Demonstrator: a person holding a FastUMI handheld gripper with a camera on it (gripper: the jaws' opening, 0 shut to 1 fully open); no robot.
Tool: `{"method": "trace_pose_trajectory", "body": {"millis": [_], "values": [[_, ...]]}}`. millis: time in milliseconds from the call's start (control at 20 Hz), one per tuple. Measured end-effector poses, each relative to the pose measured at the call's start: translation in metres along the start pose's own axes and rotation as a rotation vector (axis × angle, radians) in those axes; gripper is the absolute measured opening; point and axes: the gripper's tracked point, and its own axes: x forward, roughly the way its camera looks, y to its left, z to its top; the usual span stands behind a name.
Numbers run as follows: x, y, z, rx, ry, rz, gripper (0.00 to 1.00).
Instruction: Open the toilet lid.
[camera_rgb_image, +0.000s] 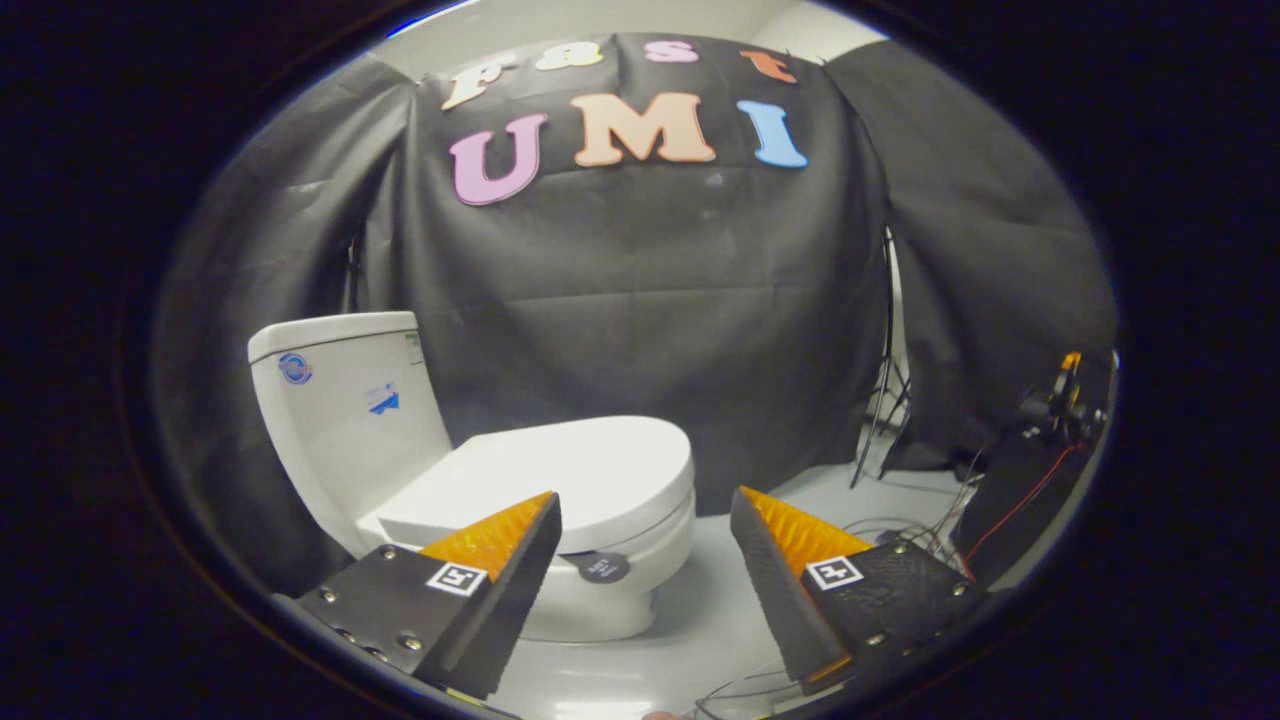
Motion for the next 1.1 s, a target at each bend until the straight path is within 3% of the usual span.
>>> {"method": "trace_pose_trajectory", "body": {"millis": [150,400,650,1100], "values": [[0.011,0.001,-0.018,0.062,0.076,0.005,1.0],[0.038,0.003,-0.053,0.29,0.279,-0.015,0.99],[0.05,0.0,-0.07,0.427,0.376,-0.051,0.99],[0.065,-0.003,-0.124,0.833,0.586,-0.09,0.97]]}}
